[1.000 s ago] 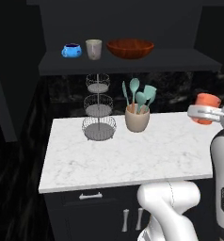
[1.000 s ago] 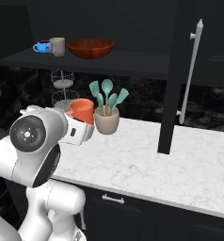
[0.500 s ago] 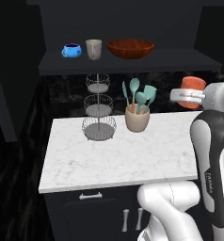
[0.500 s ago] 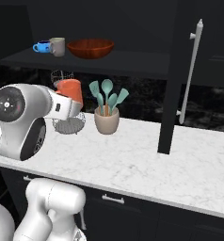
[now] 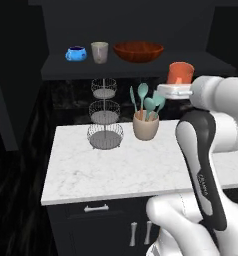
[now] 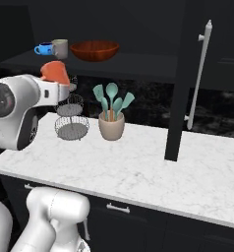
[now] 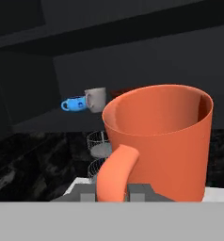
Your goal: Gather all objects into one cabinet and sort the glasses and bowls to opposite sides.
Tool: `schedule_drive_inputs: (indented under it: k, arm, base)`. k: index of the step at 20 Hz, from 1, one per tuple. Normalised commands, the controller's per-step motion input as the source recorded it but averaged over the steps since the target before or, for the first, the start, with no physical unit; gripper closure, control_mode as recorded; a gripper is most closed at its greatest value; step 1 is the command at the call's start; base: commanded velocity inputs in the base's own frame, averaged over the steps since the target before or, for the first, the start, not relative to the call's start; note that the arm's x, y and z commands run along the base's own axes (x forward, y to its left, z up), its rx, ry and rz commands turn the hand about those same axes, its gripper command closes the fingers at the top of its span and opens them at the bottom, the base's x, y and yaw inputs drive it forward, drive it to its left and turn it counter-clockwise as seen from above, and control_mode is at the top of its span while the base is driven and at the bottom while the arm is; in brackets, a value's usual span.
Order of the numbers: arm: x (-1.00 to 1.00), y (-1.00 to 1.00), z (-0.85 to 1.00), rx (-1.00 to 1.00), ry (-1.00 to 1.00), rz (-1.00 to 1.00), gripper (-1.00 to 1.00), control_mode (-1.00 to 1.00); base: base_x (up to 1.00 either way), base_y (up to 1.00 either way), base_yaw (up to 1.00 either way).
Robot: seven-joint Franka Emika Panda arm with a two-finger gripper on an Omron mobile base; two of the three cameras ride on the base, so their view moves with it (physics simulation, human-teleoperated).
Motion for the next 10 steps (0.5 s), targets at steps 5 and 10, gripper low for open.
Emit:
schedule_drive_inputs:
  k: [5, 10]
  arm:
    - [0.51, 0.59, 0.06, -0.11, 0.00, 0.20, 1.00, -1.00]
    - [0.74, 0.39, 0.21, 0.00, -0.01, 0.29, 1.00, -1.00]
  base:
    - [0.00, 0.00, 0.00]
    - [0.00, 0.00, 0.00]
